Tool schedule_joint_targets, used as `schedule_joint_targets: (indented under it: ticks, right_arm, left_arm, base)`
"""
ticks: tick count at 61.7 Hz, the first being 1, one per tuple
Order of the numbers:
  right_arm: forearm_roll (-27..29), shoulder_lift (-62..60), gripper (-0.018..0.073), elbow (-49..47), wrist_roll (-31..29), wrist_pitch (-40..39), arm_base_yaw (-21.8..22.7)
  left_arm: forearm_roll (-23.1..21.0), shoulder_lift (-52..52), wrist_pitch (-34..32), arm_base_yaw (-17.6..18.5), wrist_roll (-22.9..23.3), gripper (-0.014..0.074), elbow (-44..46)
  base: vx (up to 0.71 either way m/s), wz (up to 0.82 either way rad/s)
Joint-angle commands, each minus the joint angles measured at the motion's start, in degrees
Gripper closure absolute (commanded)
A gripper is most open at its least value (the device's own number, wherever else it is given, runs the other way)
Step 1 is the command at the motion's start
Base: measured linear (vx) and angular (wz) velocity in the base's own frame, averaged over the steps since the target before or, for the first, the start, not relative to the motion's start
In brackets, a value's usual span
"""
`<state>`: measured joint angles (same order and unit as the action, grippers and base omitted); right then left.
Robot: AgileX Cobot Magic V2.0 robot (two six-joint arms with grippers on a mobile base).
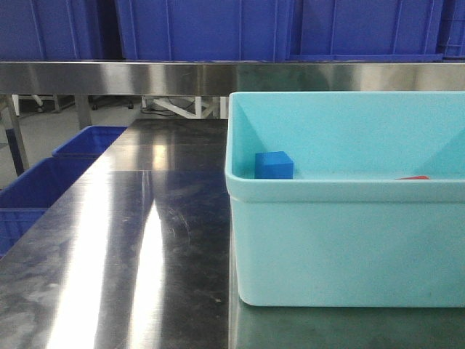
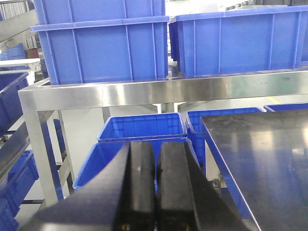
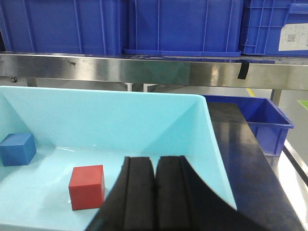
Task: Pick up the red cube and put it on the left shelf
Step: 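Move the right gripper over the red cube in the teal bin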
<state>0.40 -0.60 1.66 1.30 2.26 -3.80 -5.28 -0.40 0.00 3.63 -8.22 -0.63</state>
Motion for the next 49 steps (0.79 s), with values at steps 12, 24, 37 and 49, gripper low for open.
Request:
schedule_joint_targets:
  ticks: [12, 24, 37, 49]
  right_arm:
    - [-0.03, -1.04, 0.0505, -1.39, -0.38, -5.13, 0.28]
    - [-0.03, -1.04, 0.0505, -1.39, -0.38, -8.00, 0.28]
    - [-0.03, 4.60, 0.0505, -3.54, 3.83, -7.84, 0.10]
    - [-0.03, 23.40, 0.0505, -14.40, 5.04, -7.58, 0.10]
  left_arm:
    - [-0.32, 0.47, -4.78, 0.17, -0.08, 0.0491, -1.26]
    - [-0.32, 0.47, -4.78, 0.17, -0.08, 0.0491, -1.26]
    - [-0.32, 0.47, -4.78, 0.17, -0.08, 0.0491, -1.26]
    - [-0.32, 0.47, -4.78, 0.17, -0.08, 0.0491, -1.26]
  base:
    - [0.00, 0.00]
    - [0.00, 0.00]
    - [0.00, 0.00]
    - [0.00, 0.00]
